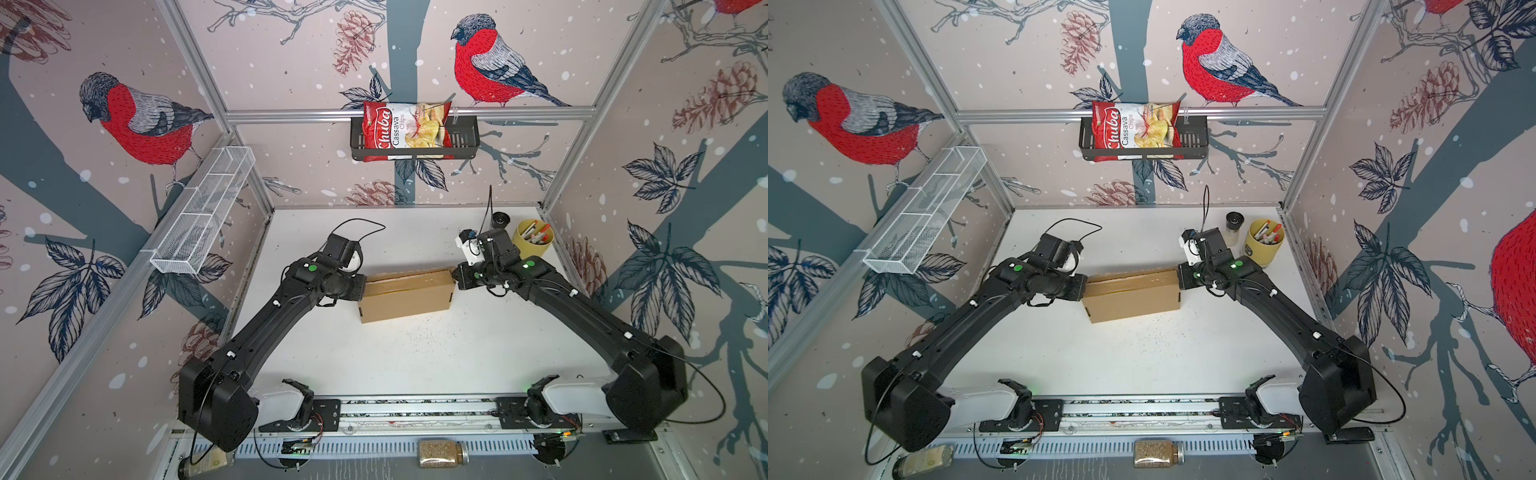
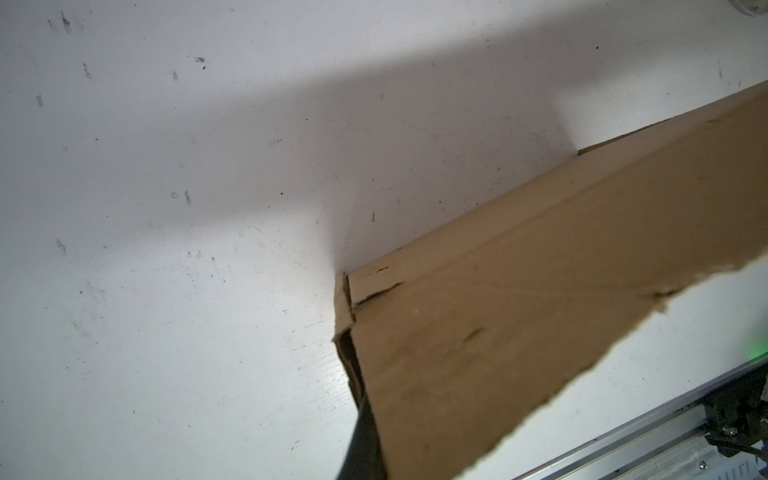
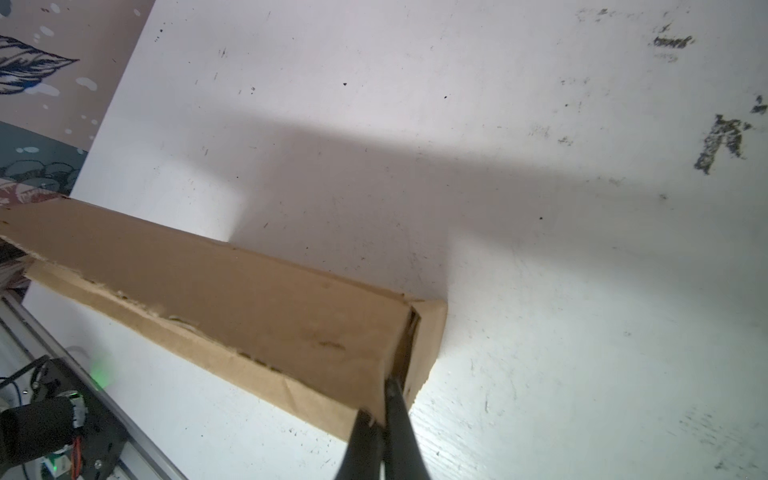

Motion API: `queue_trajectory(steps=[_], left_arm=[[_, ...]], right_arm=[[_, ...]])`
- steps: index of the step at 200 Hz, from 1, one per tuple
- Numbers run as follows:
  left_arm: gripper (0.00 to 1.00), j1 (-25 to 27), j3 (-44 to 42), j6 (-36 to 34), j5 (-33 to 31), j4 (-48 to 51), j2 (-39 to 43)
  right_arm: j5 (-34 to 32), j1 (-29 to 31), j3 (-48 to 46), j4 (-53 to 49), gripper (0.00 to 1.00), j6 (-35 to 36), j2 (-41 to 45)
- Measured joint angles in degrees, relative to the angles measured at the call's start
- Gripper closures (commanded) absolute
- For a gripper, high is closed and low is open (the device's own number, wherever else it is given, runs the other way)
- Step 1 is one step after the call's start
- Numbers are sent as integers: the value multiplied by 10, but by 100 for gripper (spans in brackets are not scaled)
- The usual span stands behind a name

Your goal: Fold the paper box

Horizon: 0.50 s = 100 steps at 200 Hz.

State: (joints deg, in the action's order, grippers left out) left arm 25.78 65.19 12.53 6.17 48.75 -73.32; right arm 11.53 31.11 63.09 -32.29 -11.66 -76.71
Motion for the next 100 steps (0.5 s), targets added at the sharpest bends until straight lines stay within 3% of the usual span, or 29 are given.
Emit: queue_trajectory(steps=[74, 100], left_arm=[[96, 0, -4, -5, 0, -7, 0], [98, 0, -8, -5, 0, -14, 1]], right_arm=[[-61, 27, 8, -8, 100, 24, -10], [-70, 30, 4, -2, 95, 28, -11]])
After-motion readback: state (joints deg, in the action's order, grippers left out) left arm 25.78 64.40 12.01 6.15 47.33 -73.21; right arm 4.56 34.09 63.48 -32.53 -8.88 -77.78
